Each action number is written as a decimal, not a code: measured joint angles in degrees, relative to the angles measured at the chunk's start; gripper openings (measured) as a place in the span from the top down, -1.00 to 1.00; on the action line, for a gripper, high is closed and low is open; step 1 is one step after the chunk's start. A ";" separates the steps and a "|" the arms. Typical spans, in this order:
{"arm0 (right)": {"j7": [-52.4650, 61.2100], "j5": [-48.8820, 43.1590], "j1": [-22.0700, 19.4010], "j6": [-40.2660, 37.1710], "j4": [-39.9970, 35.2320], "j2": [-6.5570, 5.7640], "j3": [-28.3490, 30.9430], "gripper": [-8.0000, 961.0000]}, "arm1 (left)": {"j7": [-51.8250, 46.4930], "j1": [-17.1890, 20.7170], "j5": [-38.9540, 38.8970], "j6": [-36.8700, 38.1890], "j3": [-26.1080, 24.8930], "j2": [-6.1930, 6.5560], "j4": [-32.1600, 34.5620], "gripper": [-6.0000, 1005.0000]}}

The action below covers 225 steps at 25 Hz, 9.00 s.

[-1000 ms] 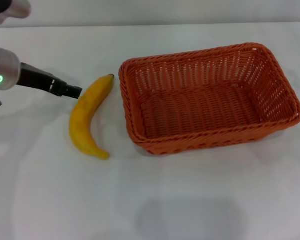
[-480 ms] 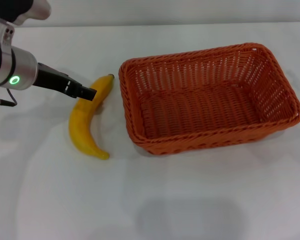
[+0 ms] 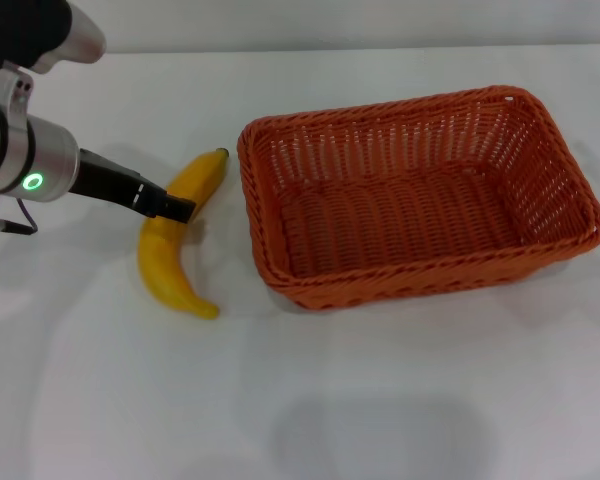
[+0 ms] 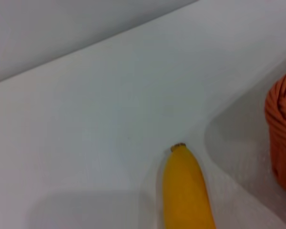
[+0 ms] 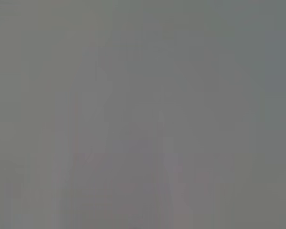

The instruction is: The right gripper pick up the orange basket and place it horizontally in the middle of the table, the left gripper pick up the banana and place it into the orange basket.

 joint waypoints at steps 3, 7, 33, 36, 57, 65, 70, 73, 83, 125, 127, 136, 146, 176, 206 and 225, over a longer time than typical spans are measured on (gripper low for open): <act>0.00 0.00 0.04 0.00 0.44 0.00 0.00 -0.48 | 0.00 0.02 0.00 -0.07 0.04 0.00 -0.48 -0.70; 0.00 0.00 0.05 -0.01 0.52 0.00 0.00 -0.48 | 0.06 0.03 0.00 -0.19 0.11 0.00 -0.92 -0.70; 0.00 0.00 0.06 0.01 1.30 0.09 -0.09 -0.48 | 0.43 -1.68 -0.18 -5.53 2.12 0.00 -7.52 -0.69; 0.00 0.00 0.08 0.09 1.29 0.09 -0.09 -0.48 | 0.43 -2.48 -0.18 -5.73 2.17 0.00 -8.80 -0.69; 0.00 0.00 0.33 1.44 1.27 0.05 -0.06 -0.48 | 0.22 -3.05 -1.55 -5.95 2.16 0.05 -9.98 -0.69; 0.00 0.00 0.33 1.44 1.27 0.00 0.08 -0.48 | 0.02 -3.03 -1.62 -4.79 2.16 0.09 -9.90 -0.69; 0.00 0.00 0.32 1.43 1.26 0.00 0.25 -0.48 | -0.10 -2.74 -1.65 -3.52 2.16 0.09 -9.12 -0.69; 0.00 0.00 0.27 1.42 1.27 0.00 0.38 -0.48 | -0.45 -2.51 -1.67 -2.87 2.16 0.06 -8.35 -0.69; 0.00 0.31 0.05 1.39 1.27 -0.09 0.44 -0.48 | -1.14 -2.25 -1.58 0.61 2.09 0.09 -7.41 -0.44; 1.89 0.51 0.70 3.89 0.92 -0.65 0.53 -0.48 | -7.11 12.64 -5.47 3.61 6.00 0.20 35.54 -0.02; 1.82 0.47 0.70 4.20 1.00 -0.58 0.53 -0.48 | -6.95 10.48 -5.65 3.60 6.00 0.27 35.27 -0.02; 1.74 0.48 0.77 4.40 0.80 -0.12 0.53 -0.48 | -3.23 1.21 -7.88 1.63 7.06 0.04 25.82 -0.02; 1.66 0.53 0.77 4.39 0.74 0.25 0.53 -0.48 | 2.91 -4.62 -16.50 -5.60 11.95 -0.09 12.10 -0.02; 1.58 0.53 0.38 3.83 0.74 0.17 0.53 -0.48 | 18.53 -1.54 -39.44 -11.31 8.41 -0.02 2.90 -0.33; 0.99 0.55 -0.37 4.14 1.27 0.02 0.54 -0.48 | 149.67 19.45 -153.19 4.62 19.12 -0.41 -29.80 -0.74; -20.52 1.62 -0.41 7.82 1.12 1.86 9.79 -0.48 | 150.66 8.33 -181.26 10.14 22.32 -0.46 -61.07 -0.74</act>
